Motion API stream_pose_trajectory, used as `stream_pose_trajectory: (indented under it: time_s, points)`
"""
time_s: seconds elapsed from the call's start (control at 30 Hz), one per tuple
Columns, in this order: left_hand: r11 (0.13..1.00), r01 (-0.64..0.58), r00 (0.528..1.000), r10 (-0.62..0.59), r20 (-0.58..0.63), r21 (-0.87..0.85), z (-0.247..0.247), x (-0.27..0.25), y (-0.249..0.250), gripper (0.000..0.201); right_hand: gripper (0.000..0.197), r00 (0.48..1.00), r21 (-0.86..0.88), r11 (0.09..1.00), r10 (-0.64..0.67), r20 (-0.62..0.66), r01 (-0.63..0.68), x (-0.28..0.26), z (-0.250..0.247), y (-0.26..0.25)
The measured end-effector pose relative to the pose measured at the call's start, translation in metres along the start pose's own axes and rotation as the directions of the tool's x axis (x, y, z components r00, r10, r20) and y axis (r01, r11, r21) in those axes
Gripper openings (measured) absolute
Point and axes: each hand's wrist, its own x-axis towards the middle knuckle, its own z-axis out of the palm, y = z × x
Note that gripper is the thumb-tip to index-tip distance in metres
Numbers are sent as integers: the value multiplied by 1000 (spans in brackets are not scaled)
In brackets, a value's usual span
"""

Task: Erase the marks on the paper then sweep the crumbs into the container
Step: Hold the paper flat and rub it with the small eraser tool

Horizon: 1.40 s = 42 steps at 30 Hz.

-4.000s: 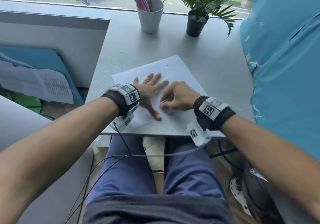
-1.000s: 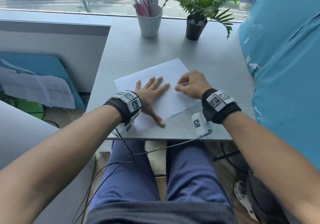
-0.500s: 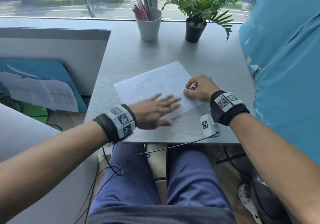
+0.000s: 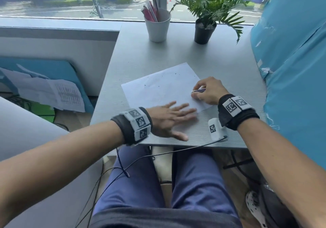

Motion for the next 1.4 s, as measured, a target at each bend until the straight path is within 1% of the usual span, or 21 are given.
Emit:
stream_pose_trajectory:
  time_s: [0.07,0.13,0.2,0.3,0.37,0.4,0.47,0.53,0.57,0.63,0.73,0.8,0.87,1.0,1.07,1.13,1.23,1.27,1.33,1.37,1.4]
  points:
    - [997,1,1000,0,11,-73,6,9,1,82,11,1000,3,1000,-7,2,7,-1,0,-2]
    - [989,105,994,-105,6,-102,1,10,-17,78,10,1000,10,1000,-8,-3,9,-2,1,-1]
    - [959,250,968,-249,31,-135,-9,3,-43,80,10,1000,31,999,11,-14,-10,-4,1,-2]
    - [870,478,879,-474,63,-120,-15,-20,-76,90,11,999,71,997,32,-26,-30,-8,1,-4]
    - [800,585,806,-591,-8,-132,-13,-32,-76,97,12,998,32,999,32,-52,-30,-14,5,-5]
    - [787,596,788,-612,-70,-160,-11,-34,-71,99,12,997,-1,1000,25,-71,-26,-17,8,-5]
    - [789,551,795,-595,-118,-271,-5,-35,-55,102,11,996,-81,997,6,-91,-13,-22,14,-7]
    - [786,494,838,-544,-36,-372,-1,-34,-43,106,9,996,-184,983,-18,-87,1,-29,16,-11]
    - [794,478,858,-513,7,-375,3,-34,-42,109,7,998,-243,970,-31,-59,16,-33,18,-14]
    - [835,425,893,-451,9,-349,8,-36,-50,112,6,997,-315,946,-77,22,80,-41,17,-21]
    - [855,351,920,-390,-28,-380,9,-39,-68,122,5,963,-234,938,-228,141,257,-49,16,-40]
    - [853,355,920,-392,-20,-384,5,-40,-75,133,13,925,-116,925,-342,164,362,-48,17,-56]
    - [848,383,913,-407,12,-365,2,-38,-79,141,16,911,-37,919,-384,153,393,-38,20,-69]
    - [841,434,898,-434,77,-324,-3,-34,-84,150,13,945,4,949,-315,92,316,-3,28,-72]
    - [839,447,892,-442,89,-311,-3,-33,-85,152,12,959,24,960,-280,41,279,-2,33,-70]
    - [840,454,889,-447,97,-297,-3,-32,-85,155,11,932,24,938,-347,108,346,-16,42,-72]
    - [844,454,890,-445,100,-285,-1,-31,-84,157,8,833,34,884,-451,322,466,-36,46,-77]
    - [843,451,891,-442,99,-292,0,-31,-84,157,9,838,19,886,-446,314,464,-26,42,-76]
    - [841,447,893,-441,95,-304,-2,-31,-84,156,11,914,-1,928,-367,173,373,3,30,-71]
    - [839,449,892,-444,90,-306,-3,-30,-84,156,11,939,1,944,-328,101,329,11,25,-69]
    - [838,451,890,-446,93,-306,-3,-30,-84,156,9,945,7,948,-319,67,319,14,25,-68]
